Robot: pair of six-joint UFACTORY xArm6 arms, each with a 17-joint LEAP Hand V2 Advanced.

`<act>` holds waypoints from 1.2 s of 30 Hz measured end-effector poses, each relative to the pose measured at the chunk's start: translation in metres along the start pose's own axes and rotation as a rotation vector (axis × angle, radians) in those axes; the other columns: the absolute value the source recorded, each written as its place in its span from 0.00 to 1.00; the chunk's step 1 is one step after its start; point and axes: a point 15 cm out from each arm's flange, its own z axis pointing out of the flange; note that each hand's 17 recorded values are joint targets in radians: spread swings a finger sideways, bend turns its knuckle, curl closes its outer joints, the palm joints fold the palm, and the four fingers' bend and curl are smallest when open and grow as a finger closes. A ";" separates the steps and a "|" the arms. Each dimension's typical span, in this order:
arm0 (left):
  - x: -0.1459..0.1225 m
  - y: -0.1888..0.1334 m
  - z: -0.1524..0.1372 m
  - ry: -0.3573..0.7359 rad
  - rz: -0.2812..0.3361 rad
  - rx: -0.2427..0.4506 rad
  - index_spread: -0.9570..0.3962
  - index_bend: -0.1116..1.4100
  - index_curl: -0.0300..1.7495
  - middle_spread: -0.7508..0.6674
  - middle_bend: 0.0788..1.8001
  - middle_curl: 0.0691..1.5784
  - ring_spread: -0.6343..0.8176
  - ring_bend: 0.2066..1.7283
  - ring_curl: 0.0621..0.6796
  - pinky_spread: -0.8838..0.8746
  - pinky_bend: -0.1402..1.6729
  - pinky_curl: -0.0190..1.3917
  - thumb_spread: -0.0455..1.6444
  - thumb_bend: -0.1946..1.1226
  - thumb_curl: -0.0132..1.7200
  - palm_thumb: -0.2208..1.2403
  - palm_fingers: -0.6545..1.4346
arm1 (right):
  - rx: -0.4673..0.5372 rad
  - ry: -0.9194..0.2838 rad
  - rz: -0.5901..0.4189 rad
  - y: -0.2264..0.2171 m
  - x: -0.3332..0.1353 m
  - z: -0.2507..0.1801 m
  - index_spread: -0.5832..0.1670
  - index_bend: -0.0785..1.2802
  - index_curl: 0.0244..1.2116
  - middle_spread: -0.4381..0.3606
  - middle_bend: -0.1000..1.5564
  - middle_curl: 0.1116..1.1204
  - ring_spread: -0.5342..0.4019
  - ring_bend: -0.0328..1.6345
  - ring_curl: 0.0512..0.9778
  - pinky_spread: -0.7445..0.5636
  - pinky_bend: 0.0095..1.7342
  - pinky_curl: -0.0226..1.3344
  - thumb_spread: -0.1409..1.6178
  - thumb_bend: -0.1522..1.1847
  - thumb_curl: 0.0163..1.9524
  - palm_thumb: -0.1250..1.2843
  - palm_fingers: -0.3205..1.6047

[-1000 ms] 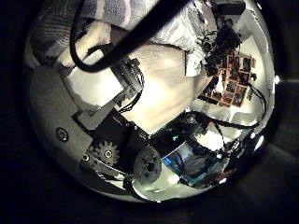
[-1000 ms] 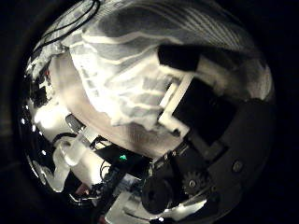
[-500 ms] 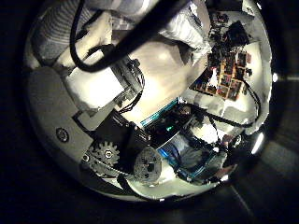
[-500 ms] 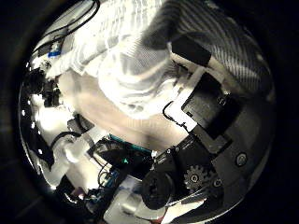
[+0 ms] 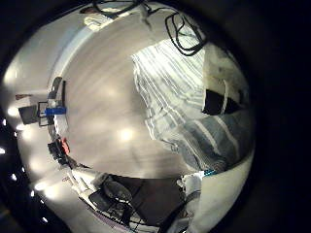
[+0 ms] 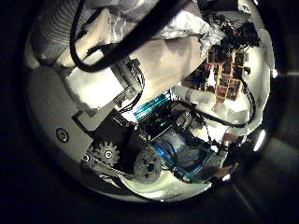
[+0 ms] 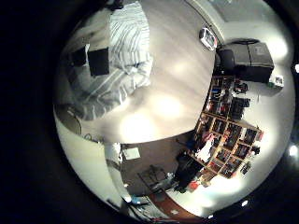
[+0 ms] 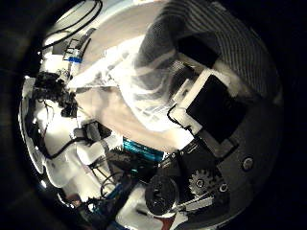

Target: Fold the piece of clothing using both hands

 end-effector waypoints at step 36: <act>-0.107 -0.175 0.112 0.179 -0.297 0.068 0.43 0.19 0.57 0.46 0.16 0.42 0.26 0.65 0.71 0.26 0.46 0.66 0.71 0.12 0.23 0.45 0.32 | 0.388 -0.051 0.232 -0.262 0.078 0.103 0.18 0.28 0.41 0.33 0.48 0.44 0.41 0.66 0.47 0.48 0.61 0.54 0.78 0.08 0.26 0.46 0.25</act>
